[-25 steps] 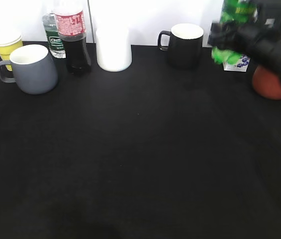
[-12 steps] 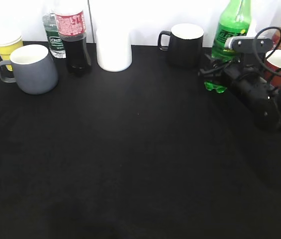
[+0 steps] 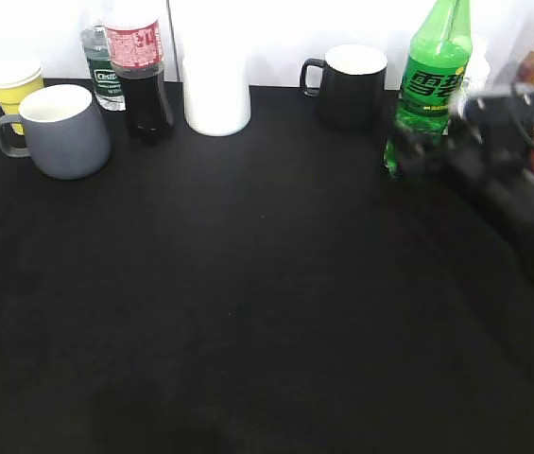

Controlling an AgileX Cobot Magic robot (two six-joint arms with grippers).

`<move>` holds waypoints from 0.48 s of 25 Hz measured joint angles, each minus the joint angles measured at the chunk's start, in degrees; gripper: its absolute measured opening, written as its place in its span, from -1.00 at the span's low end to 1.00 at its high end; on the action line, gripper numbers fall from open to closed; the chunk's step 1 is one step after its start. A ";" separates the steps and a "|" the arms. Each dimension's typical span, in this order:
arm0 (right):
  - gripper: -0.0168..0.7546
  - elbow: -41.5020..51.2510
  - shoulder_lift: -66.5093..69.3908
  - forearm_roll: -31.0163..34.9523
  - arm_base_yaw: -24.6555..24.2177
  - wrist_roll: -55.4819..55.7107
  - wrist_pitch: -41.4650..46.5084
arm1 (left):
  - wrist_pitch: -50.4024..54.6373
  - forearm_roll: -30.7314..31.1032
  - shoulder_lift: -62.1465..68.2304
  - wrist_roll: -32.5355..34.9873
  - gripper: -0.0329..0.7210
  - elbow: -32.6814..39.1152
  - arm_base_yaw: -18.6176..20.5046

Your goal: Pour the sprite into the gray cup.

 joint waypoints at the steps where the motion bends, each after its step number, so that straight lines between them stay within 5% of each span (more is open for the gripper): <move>1: 0.70 3.01 -1.48 0.00 0.00 0.00 0.08 | 1.86 0.00 -0.40 -0.32 -0.13 0.00 0.00; 3: 0.70 6.79 -8.51 0.00 0.00 0.00 8.53 | 13.88 0.00 -2.21 -0.65 -0.13 -2.76 0.00; 5: 0.70 6.77 -19.49 -2.01 0.00 0.34 29.99 | 30.94 -0.77 -3.46 -0.70 -0.13 -10.12 0.00; 9: 0.62 -3.17 -39.10 -2.67 0.20 1.96 87.09 | 65.34 -4.46 -3.51 -0.81 -0.06 -22.22 0.00; 12: 0.59 -12.63 -44.62 1.54 0.25 -1.12 115.58 | 83.71 -6.95 -5.60 -0.81 0.00 -25.19 0.00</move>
